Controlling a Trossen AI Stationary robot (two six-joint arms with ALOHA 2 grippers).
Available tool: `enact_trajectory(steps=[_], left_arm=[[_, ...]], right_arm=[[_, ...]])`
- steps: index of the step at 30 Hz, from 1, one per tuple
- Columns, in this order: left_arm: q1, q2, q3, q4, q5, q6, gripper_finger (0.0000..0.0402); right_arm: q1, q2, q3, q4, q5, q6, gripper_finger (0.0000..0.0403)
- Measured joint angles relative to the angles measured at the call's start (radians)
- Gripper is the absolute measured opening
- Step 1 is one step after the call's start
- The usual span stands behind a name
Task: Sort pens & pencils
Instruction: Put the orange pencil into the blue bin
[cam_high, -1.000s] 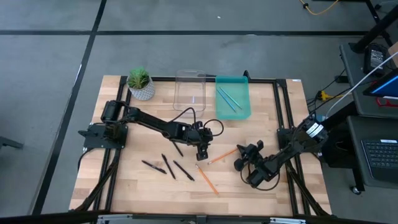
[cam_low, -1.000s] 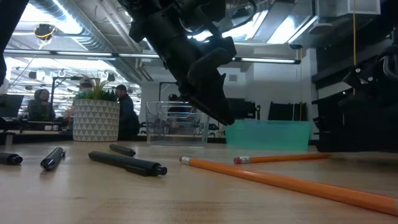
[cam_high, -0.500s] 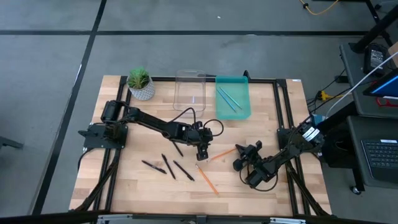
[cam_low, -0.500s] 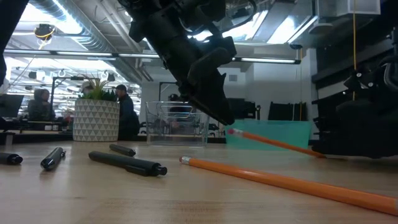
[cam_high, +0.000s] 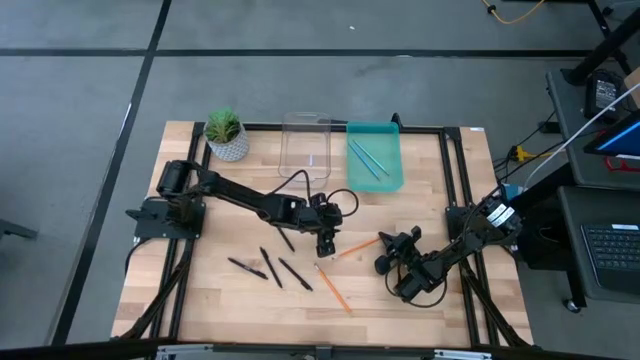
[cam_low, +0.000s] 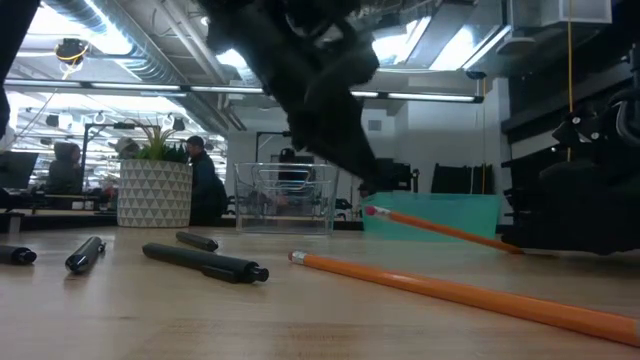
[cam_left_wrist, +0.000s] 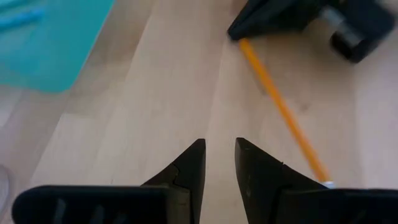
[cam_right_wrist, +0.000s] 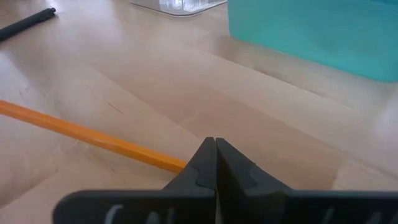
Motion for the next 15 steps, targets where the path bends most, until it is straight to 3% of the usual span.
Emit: enact_trajectory(steps=[9,15], left_arm=[[-0.115,-0.019,0.114,-0.082,0.042,0.002,0.0087],[-0.139,-0.018,0.149,-0.171,0.034,-0.134,0.0141]], right_arm=[[0.000,0.001,0.000,0.000,0.000,-0.001,0.0000],[0.000,0.001,-0.001,0.001,0.000,-0.003,0.0000]])
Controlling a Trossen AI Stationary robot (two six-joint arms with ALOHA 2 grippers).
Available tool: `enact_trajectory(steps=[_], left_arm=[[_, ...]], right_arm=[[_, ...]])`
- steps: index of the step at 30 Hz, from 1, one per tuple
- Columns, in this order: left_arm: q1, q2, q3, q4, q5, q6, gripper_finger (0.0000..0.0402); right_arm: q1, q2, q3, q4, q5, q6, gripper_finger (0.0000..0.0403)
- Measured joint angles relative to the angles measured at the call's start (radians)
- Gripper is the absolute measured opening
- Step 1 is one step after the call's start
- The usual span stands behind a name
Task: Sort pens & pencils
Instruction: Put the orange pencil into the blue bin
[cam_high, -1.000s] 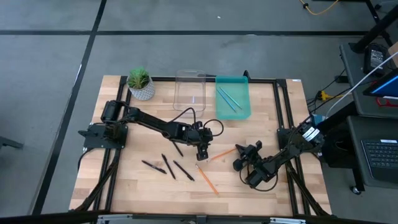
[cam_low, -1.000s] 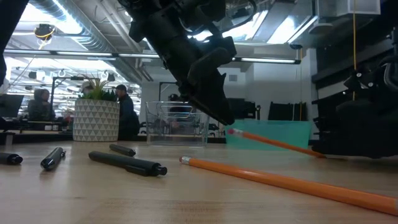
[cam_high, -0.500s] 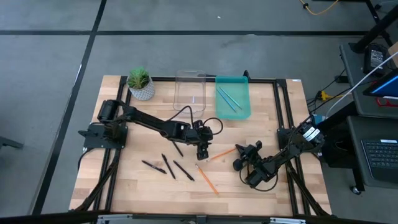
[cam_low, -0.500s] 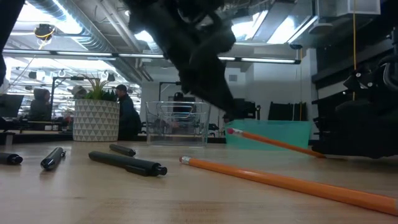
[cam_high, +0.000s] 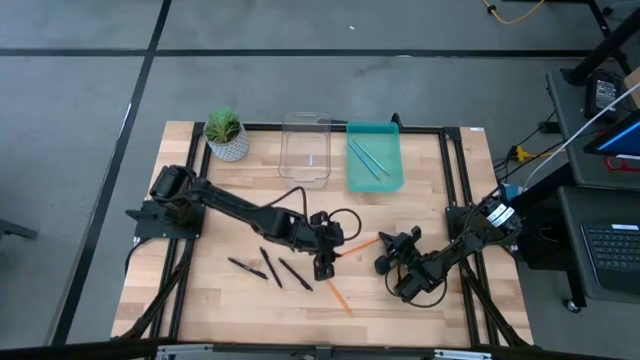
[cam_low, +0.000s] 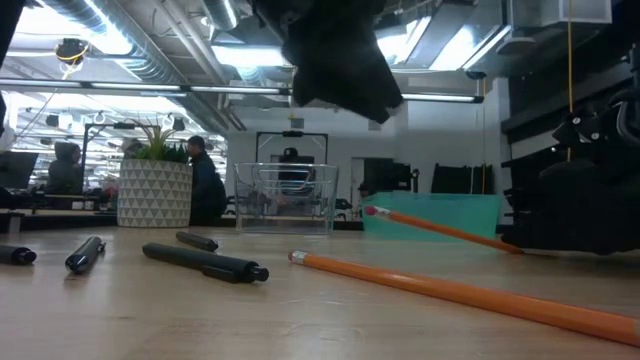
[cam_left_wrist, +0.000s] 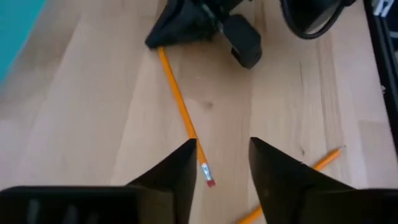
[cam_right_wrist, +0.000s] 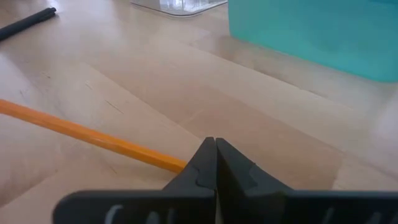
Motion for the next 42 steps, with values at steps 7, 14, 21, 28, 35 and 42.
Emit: enact_trajectory(steps=[7,14,21,28,35,42], left_arm=[[-0.008,0.006,-0.006,0.002,-0.019,-0.021,0.0189],[-0.016,0.083,-0.007,0.030,-0.030,-0.019,0.0187],[-0.014,0.125,-0.007,0.041,-0.035,-0.019,0.0186],[-0.014,0.154,-0.005,0.056,-0.043,-0.021,0.0186],[-0.003,0.194,-0.008,0.066,-0.051,-0.023,0.0186],[0.022,0.205,-0.007,0.067,-0.044,-0.024,0.0186]], right_arm=[[-0.002,0.000,0.000,0.000,0.001,0.000,0.0000],[-0.002,0.001,0.000,-0.001,0.001,-0.001,0.0000],[-0.003,0.001,0.000,-0.003,0.000,-0.002,0.0000],[-0.003,0.001,0.000,-0.006,0.000,-0.004,0.0000],[-0.003,0.001,0.000,-0.009,-0.001,-0.005,0.0000],[-0.003,0.001,0.000,-0.011,-0.003,-0.005,0.0000]])
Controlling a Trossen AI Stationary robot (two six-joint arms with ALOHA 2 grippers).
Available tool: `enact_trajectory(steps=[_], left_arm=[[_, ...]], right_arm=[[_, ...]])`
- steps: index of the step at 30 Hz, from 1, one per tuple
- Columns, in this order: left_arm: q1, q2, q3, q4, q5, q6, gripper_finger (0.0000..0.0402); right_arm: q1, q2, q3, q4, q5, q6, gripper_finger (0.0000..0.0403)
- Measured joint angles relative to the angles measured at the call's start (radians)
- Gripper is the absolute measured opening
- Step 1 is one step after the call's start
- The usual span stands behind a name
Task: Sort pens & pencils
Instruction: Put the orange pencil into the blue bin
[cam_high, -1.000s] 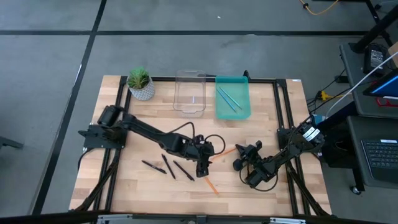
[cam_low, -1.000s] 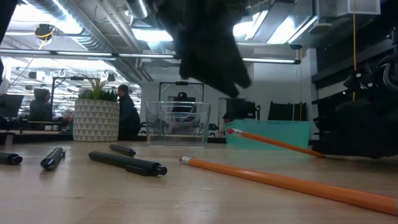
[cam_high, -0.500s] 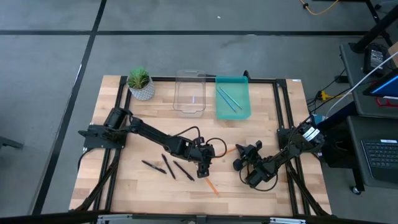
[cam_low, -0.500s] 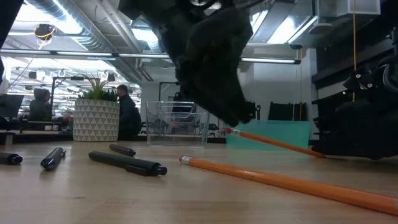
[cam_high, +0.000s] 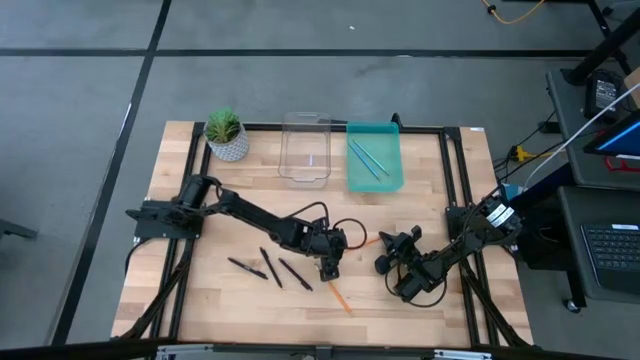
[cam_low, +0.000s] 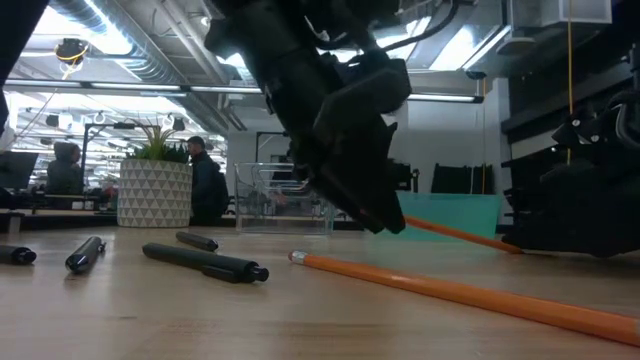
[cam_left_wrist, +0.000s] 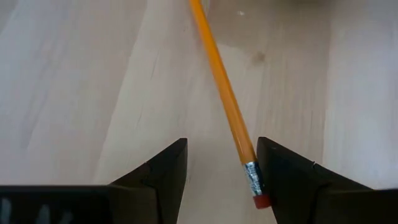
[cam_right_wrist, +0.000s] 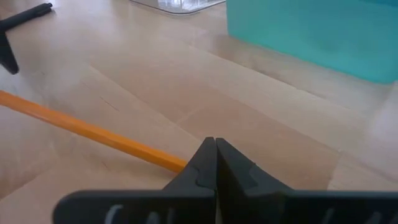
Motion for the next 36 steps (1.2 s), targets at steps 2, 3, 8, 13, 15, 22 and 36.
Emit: enact_trajectory(steps=[2,3,8,13,15,22,36], left_arm=[[0.007,0.000,0.000,-0.003,0.015,0.000,0.0185],[0.010,0.000,0.000,-0.003,0.023,0.000,0.0183],[0.019,0.000,0.000,-0.002,0.041,-0.001,0.0151],[0.019,0.000,0.000,-0.003,0.069,-0.002,0.0074],[0.018,0.000,0.000,-0.009,0.063,-0.011,0.0033],[0.032,0.000,-0.002,-0.029,0.064,-0.047,0.0017],[0.039,-0.060,0.006,-0.083,0.009,-0.047,0.0016]], right_arm=[[0.000,0.000,0.000,0.000,0.000,0.000,0.0000],[0.000,0.000,0.000,0.000,-0.001,0.000,0.0000],[0.000,0.000,0.000,0.000,-0.002,0.000,0.0000],[0.000,0.000,0.000,0.000,-0.003,0.000,0.0000],[0.000,0.000,0.000,0.000,-0.003,0.000,0.0000],[0.001,0.000,0.000,0.001,-0.002,0.000,0.0000],[0.018,-0.134,0.163,-0.479,0.009,0.003,0.0000]])
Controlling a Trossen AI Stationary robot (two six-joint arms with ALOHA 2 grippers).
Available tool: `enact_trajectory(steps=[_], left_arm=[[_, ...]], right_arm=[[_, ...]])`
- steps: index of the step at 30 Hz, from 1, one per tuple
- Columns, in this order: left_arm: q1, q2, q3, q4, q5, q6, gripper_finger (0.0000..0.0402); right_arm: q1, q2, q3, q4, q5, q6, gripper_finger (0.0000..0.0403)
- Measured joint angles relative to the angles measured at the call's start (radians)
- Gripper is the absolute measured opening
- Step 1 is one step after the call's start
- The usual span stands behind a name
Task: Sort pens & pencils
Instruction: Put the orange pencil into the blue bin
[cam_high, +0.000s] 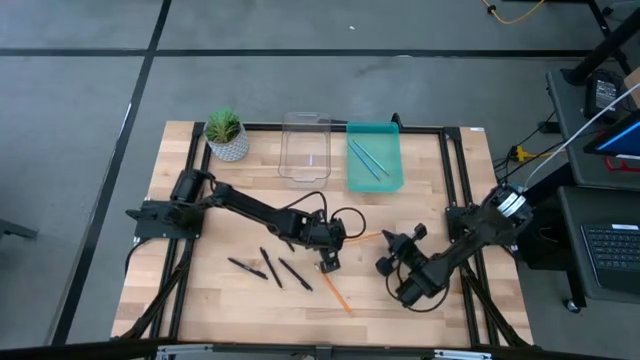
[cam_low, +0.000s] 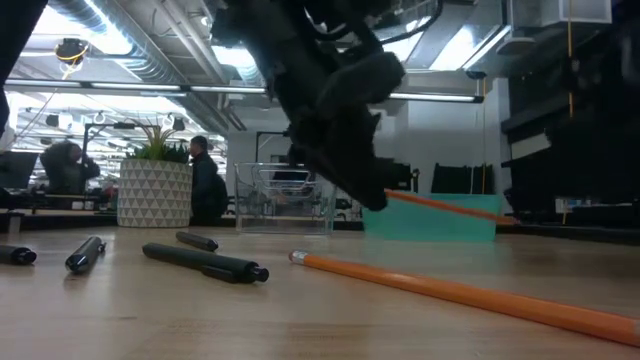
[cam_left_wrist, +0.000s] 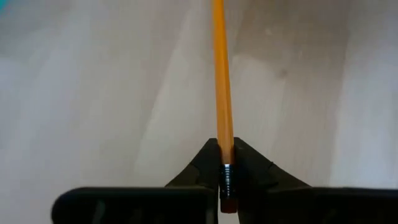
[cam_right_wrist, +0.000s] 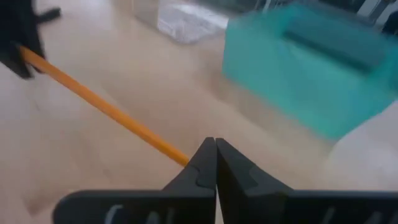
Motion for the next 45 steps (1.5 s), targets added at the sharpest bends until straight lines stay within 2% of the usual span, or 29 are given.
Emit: enact_trajectory(steps=[6,9,14,18,21,24,27,30,33,41,45], left_arm=[[0.003,-0.020,0.064,-0.134,-0.071,0.000,0.0016],[0.016,-0.019,0.123,-0.177,-0.096,0.018,0.0016],[0.066,-0.019,0.246,-0.192,-0.191,0.028,0.0016],[0.150,-0.020,0.336,-0.170,-0.269,0.028,0.0016],[0.239,-0.011,0.345,-0.115,-0.246,0.017,0.0016],[0.338,0.005,0.341,-0.110,-0.173,-0.071,0.0016],[0.395,0.031,0.342,-0.074,-0.155,-0.141,0.0016],[0.406,0.084,0.345,0.049,-0.112,-0.181,0.0016],[0.406,0.138,0.368,0.104,-0.083,-0.191,0.0016],[0.419,0.255,0.494,-0.031,-0.092,-0.224,0.0016],[0.422,0.282,0.513,-0.068,-0.101,-0.245,0.0016]], right_arm=[[0.027,-0.139,0.159,-0.375,0.016,0.001,0.0000],[0.056,-0.217,0.239,-0.518,-0.011,0.002,0.0000],[0.121,-0.328,0.353,-0.591,-0.046,-0.001,0.0000],[0.183,-0.372,0.394,-0.632,-0.050,-0.004,0.0000],[0.218,-0.394,0.400,-0.674,-0.051,-0.001,0.0000],[0.230,-0.415,0.400,-0.701,-0.051,0.000,0.0001],[0.229,-0.432,0.400,-0.741,-0.051,-0.001,0.0003],[0.229,-0.439,0.400,-0.794,-0.050,-0.001,0.0004],[0.229,-0.440,0.401,-0.822,-0.049,0.000,0.0005],[0.229,-0.439,0.401,-0.822,-0.062,-0.004,0.0006],[0.229,-0.440,0.401,-0.823,-0.062,-0.004,0.0006]])
